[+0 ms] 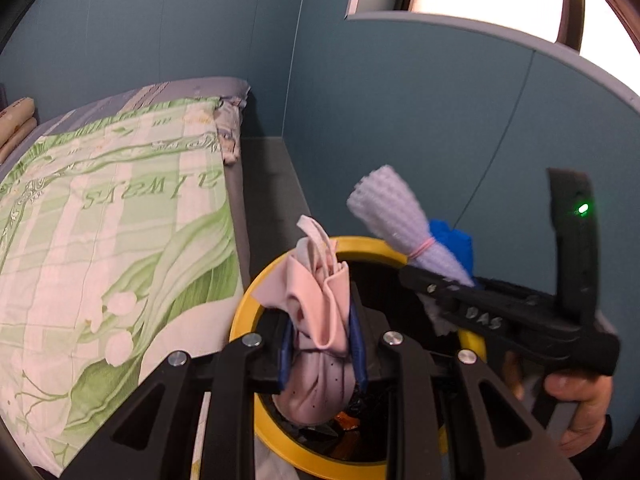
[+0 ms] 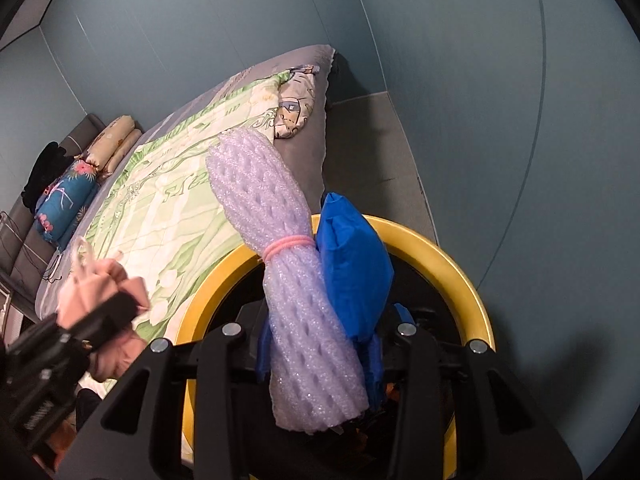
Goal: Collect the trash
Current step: 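Carry the pink tissue, lavender net and blue glove over the bin with both tools, then open the left tool and right tool to drop the items into the bin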
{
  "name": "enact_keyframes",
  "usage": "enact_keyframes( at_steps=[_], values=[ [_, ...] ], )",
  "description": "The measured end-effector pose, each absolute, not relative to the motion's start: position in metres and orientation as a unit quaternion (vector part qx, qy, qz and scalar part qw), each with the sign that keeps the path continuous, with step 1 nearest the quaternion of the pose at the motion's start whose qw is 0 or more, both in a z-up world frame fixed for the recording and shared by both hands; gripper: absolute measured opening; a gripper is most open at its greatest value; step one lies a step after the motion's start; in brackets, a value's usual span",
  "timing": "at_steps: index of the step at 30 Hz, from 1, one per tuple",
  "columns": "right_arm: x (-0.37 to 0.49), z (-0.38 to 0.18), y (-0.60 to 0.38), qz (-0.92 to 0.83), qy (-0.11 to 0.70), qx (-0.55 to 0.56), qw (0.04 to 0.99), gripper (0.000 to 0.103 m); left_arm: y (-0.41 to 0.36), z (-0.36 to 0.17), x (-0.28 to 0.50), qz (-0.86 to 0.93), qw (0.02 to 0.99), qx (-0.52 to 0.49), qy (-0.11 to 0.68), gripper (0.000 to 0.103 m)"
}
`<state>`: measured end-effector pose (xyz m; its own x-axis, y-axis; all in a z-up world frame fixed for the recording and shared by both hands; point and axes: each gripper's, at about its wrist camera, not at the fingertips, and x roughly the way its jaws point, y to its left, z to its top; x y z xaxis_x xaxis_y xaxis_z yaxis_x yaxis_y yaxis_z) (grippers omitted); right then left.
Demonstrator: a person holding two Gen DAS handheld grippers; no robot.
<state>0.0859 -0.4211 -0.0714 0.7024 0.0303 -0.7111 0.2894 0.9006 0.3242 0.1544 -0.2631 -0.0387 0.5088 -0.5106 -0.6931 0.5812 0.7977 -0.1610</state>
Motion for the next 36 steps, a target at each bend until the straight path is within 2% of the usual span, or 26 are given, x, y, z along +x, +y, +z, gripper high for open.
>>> enact_keyframes(
  at_steps=[13, 23, 26, 30, 36],
  values=[
    [0.097, -0.085, -0.422, -0.058, 0.405, 0.239, 0.880, 0.037, -0.268, -0.083, 0.165, -0.316, 0.841, 0.040, 0.437, 0.022],
    [0.095, -0.086, -0.425, -0.052, 0.404, 0.256, 0.877, 0.048, -0.263, -0.084, 0.165, -0.316, 0.841, 0.025, 0.438, 0.023],
    [0.093, -0.085, -0.430, -0.052, 0.400, 0.261, 0.877, 0.055, -0.259, -0.082, 0.164, -0.316, 0.842, 0.016, 0.437, 0.028],
    [0.093, -0.082, -0.431, -0.053, 0.396, 0.266, 0.877, 0.061, -0.254, -0.077, 0.163, -0.318, 0.845, 0.001, 0.429, 0.043],
    [0.092, -0.076, -0.435, -0.058, 0.386, 0.269, 0.880, 0.070, -0.245, -0.069, 0.162, -0.319, 0.849, -0.015, 0.422, 0.053]
  ],
)
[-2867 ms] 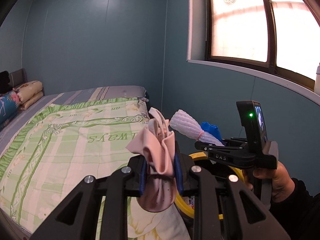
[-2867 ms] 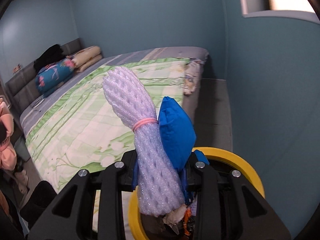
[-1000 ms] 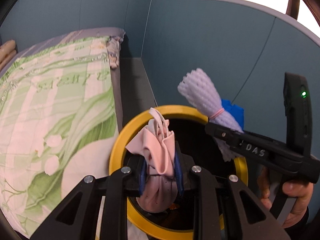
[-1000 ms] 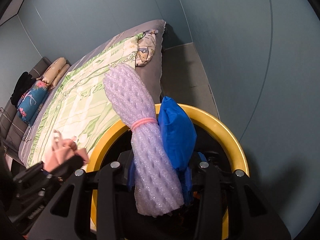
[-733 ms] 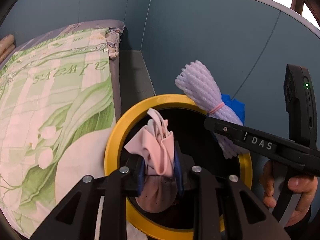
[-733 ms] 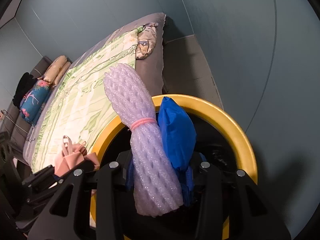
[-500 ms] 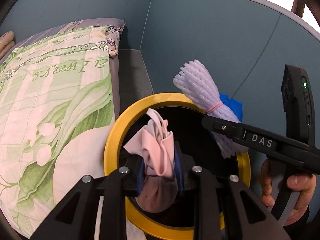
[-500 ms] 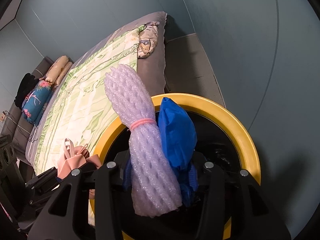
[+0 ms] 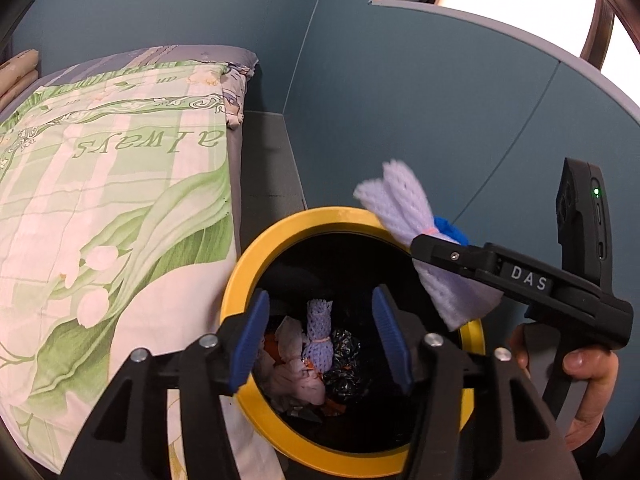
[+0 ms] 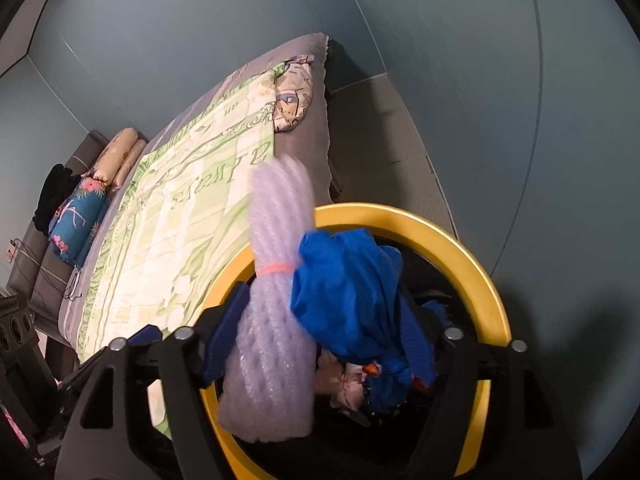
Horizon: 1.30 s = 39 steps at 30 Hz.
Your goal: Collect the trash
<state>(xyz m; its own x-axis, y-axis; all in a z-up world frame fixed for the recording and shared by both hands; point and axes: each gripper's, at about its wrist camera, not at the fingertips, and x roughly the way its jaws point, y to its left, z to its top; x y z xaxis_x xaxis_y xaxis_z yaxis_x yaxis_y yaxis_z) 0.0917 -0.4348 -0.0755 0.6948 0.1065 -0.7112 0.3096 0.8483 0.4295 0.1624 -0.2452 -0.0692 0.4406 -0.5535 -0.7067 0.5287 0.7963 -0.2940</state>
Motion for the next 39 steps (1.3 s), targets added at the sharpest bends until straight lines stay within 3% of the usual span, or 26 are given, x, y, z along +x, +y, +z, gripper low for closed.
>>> enact_keyframes(
  at_steps=[9, 30, 39],
  values=[
    [0.093, -0.071, -0.436, -0.055, 0.379, 0.269, 0.884, 0.079, -0.217, -0.058, 0.168, -0.303, 0.858, -0.041, 0.412, 0.058],
    [0.109, -0.039, -0.382, -0.003, 0.367, 0.213, 0.906, 0.083, -0.119, -0.020, 0.152, -0.230, 0.900, -0.078, 0.362, 0.062],
    [0.123, -0.017, -0.326, 0.023, 0.357, 0.157, 0.920, 0.091, -0.065, -0.001, 0.131, -0.168, 0.929, -0.080, 0.319, 0.077]
  ],
)
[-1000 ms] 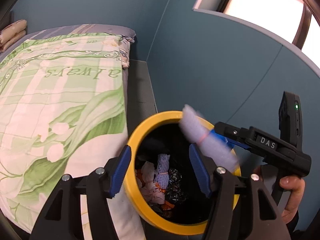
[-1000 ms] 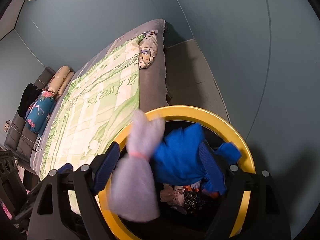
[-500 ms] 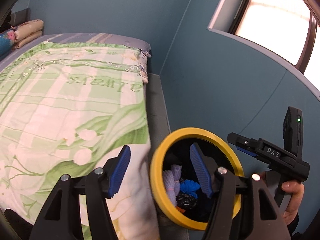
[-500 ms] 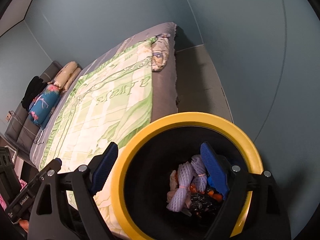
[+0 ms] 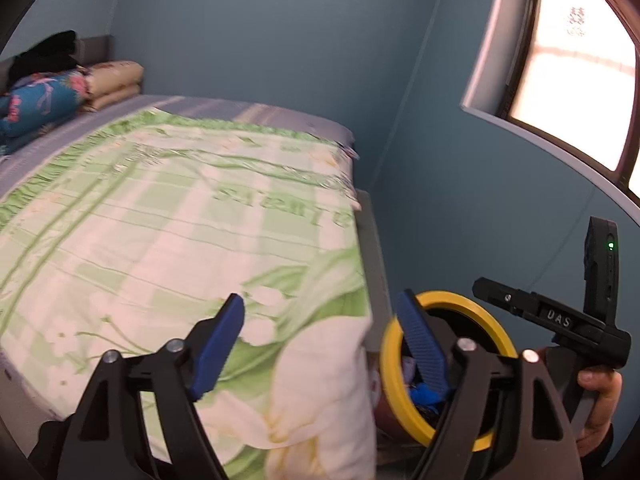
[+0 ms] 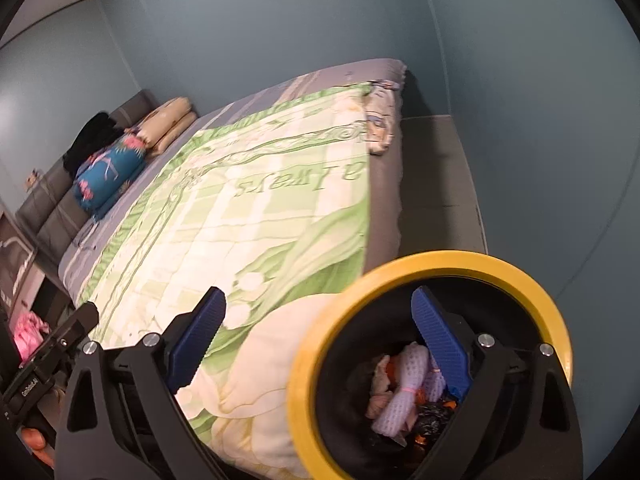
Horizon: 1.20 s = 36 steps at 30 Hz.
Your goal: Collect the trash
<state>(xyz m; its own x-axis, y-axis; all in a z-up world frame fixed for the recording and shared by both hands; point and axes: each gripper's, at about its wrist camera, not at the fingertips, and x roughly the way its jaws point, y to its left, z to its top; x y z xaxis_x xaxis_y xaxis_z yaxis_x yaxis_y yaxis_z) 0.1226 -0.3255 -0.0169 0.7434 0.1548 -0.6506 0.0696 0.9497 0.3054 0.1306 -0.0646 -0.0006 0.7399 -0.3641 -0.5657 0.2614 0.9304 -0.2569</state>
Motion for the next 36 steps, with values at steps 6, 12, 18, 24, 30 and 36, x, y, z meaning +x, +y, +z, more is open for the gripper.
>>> enact_keyframes(
  at_steps=[6, 12, 18, 24, 30, 36],
  values=[
    [0.125, -0.006, -0.286, 0.025, 0.356, 0.129, 0.925, 0.095, -0.033, 0.007, 0.115, -0.122, 0.946, -0.081, 0.288, 0.087],
    [0.118, 0.006, -0.253, 0.038, 0.342, 0.111, 0.932, 0.095, -0.003, 0.020, 0.091, -0.077, 0.963, -0.075, 0.249, 0.094],
    [0.101, 0.015, -0.220, 0.050, 0.305, 0.075, 0.948, 0.095, 0.017, 0.034, 0.066, -0.046, 0.972, -0.076, 0.217, 0.095],
    [0.082, 0.020, -0.200, 0.025, 0.268, 0.046, 0.962, 0.095, 0.021, 0.044, 0.038, -0.032, 0.980, -0.068, 0.185, 0.095],
    [0.065, 0.012, -0.189, -0.013, 0.241, 0.027, 0.970, 0.095, 0.018, 0.044, 0.013, -0.010, 0.984, -0.055, 0.167, 0.095],
    [0.051, 0.009, -0.188, -0.035, 0.219, 0.023, 0.975, 0.095, 0.013, 0.042, -0.012, 0.009, 0.986, -0.046, 0.161, 0.095]
  ],
)
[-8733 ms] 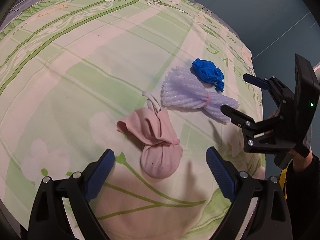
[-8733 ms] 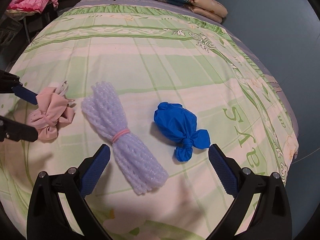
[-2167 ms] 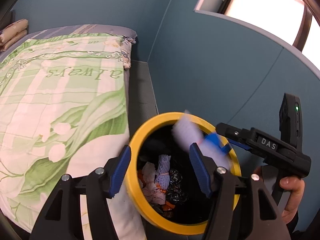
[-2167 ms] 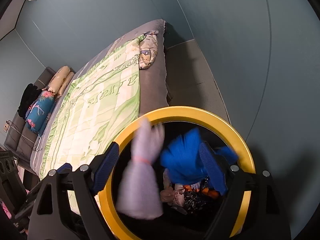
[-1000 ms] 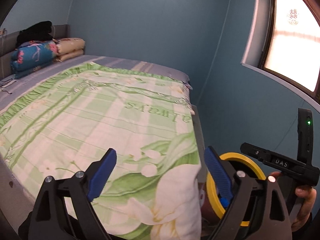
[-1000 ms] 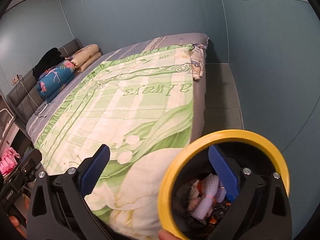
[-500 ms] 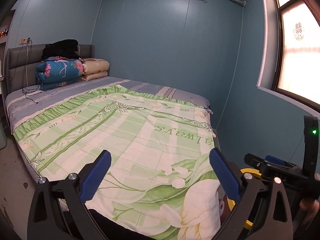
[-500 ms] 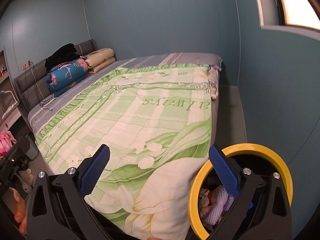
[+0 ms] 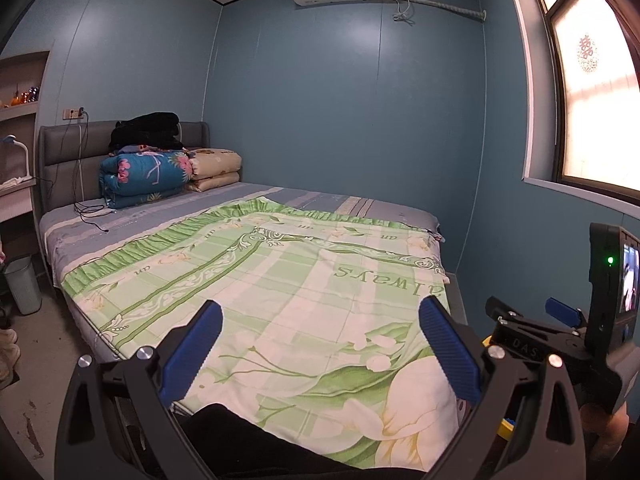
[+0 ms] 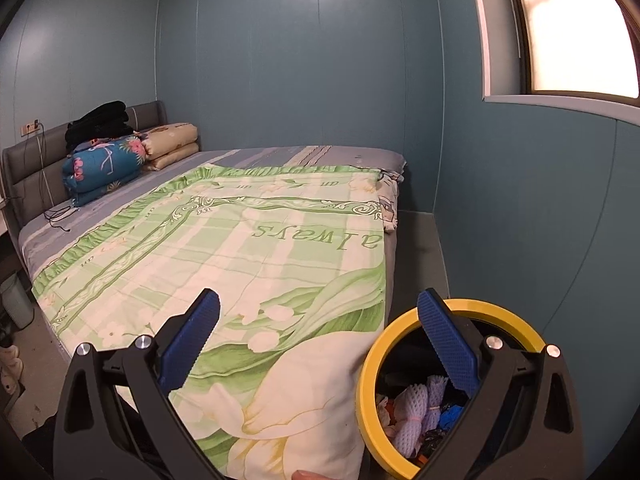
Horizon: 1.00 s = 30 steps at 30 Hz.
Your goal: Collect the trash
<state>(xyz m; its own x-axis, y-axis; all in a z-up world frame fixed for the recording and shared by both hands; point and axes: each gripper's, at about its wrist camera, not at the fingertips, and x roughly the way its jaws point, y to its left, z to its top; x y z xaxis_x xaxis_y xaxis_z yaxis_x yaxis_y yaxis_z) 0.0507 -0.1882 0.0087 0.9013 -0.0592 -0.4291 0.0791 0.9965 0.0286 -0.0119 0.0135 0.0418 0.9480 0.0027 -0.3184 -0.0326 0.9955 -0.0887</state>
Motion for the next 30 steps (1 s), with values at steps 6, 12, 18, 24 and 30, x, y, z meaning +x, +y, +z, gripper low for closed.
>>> enact_keyframes(
  at_steps=[6, 12, 18, 24, 30],
  values=[
    [0.040, 0.009, -0.185, -0.036, 0.206, 0.023, 0.978, 0.095, 0.011, 0.038, -0.020, 0.017, 0.985, -0.053, 0.164, 0.095],
    [0.036, 0.005, -0.180, -0.037, 0.208, 0.014, 0.977, 0.095, 0.017, 0.034, -0.022, 0.018, 0.984, -0.067, 0.167, 0.095],
    [0.039, 0.001, -0.182, -0.037, 0.217, 0.023, 0.975, 0.095, 0.017, 0.033, -0.024, 0.019, 0.984, -0.072, 0.164, 0.095],
    [0.039, -0.002, -0.184, -0.038, 0.220, 0.032, 0.974, 0.095, 0.015, 0.033, -0.025, 0.018, 0.984, -0.070, 0.162, 0.095],
    [0.041, -0.006, -0.185, -0.034, 0.228, 0.035, 0.972, 0.095, 0.014, 0.032, -0.026, 0.018, 0.985, -0.065, 0.158, 0.095]
  ],
)
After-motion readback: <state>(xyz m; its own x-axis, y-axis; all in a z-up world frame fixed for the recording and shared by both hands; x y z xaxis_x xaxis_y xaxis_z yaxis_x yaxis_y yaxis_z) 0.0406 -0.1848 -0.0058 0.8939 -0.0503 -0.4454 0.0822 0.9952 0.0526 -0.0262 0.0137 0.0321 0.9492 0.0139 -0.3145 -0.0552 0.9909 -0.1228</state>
